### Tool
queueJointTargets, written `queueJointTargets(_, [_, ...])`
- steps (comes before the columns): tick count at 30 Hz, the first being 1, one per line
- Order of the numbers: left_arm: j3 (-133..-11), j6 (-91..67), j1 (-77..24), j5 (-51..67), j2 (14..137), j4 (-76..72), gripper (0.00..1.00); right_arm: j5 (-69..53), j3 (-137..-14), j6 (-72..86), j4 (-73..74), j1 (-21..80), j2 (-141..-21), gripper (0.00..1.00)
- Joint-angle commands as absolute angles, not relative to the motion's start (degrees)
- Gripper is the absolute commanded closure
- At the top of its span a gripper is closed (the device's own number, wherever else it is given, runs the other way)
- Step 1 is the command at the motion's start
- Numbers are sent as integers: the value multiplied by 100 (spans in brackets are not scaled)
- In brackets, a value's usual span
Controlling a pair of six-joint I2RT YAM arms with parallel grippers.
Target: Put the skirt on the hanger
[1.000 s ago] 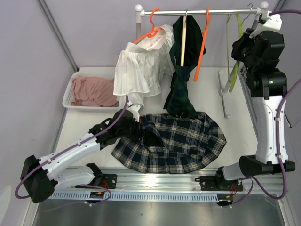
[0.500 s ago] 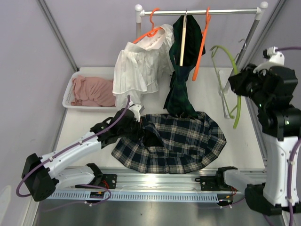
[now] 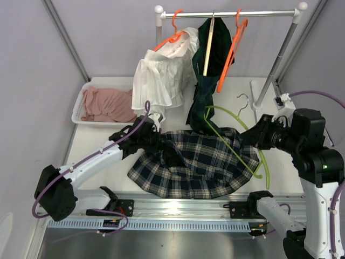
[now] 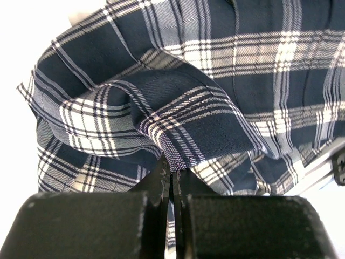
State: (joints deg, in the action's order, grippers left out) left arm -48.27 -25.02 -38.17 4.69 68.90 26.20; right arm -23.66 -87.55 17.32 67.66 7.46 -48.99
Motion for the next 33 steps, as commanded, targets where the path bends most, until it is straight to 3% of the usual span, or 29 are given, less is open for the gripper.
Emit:
queueJointTargets(1, [-5203,-2593,-3692,607,7153,2408,100,-3084,-8632,1889,6733,931,-4589,100])
queueJointTargets(6, [-5300,-2733,-3551,606,7611,2250,100,-4383,-7587,2267,5969,958,-4044,100])
queueJointTargets(9, [-5326,-2795,-3419,694,7857,2136,100,-4456,-7199,2233,5976,1019,-3929,100])
queueJointTargets(12, [-5370,-2839,-3323,703,7998,2066,100,-3461,-7382,1979,6467,1037,-3946,100])
queueJointTargets(18, [-5405,-2874,-3191,747,8182,2004,100,-2708,-7962,2031,6715,1099,-3850,100])
queueJointTargets(26, [-5449,-2821,-3129,729,8183,2030,100,-4876,-7489,2215,5731,1116,-3542,100])
queueJointTargets(33, [-5555,-2760,-3041,712,8148,2136,100,-4913,-6857,2127,5678,1213,-3480,100])
